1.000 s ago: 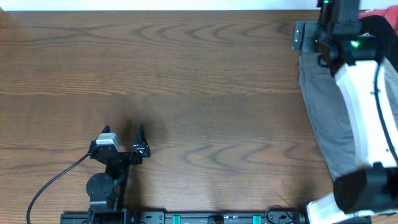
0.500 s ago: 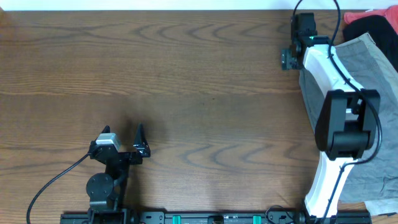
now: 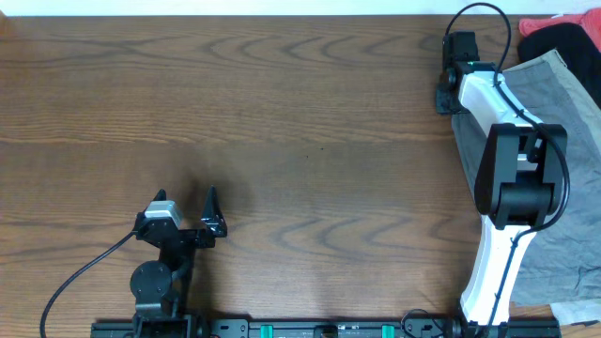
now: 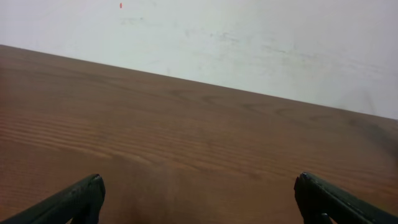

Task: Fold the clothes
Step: 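Reach the right gripper to the clothes pile and grasp the grey shorts, then drag the grey shorts left with the right gripper and lay them flat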

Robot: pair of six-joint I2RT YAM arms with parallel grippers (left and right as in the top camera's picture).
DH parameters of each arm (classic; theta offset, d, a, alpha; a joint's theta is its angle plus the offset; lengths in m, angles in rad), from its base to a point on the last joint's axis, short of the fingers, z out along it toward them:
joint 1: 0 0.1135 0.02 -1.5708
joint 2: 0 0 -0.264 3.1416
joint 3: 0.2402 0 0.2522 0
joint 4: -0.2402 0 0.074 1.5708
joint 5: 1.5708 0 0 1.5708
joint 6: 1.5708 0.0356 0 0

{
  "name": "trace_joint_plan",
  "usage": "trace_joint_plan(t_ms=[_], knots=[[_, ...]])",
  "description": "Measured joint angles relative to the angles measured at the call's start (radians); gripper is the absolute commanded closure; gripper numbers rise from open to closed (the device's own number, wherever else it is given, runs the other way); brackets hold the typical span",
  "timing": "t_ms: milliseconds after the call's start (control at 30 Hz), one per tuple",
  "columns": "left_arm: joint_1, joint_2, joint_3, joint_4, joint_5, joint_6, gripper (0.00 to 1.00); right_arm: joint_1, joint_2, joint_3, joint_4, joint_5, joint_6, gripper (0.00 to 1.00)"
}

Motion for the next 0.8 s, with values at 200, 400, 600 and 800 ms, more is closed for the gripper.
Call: trace_joint_plan(t_ms=[200,400,600,800], knots=[[0.000,0.000,0.000,0.000,0.000,0.000,0.02,0.000,-0.003,0.000,-0.023,-0.019,0.041,0.99],[0.000,0.000,0.000,0.000,0.000,0.000,0.02,0.000,-0.069,0.000,-0.054,-0.031,0.082,0.99],[0.000,0.000,0.000,0.000,0.000,0.000,0.02,0.000,-0.259,0.000,-0.092,-0.019,0.097,0.99],[0.000,0.000,0.000,0.000,0.000,0.000,0.02,0.056,-0.435,0.000,-0.102,-0.063,0.101,0.99]])
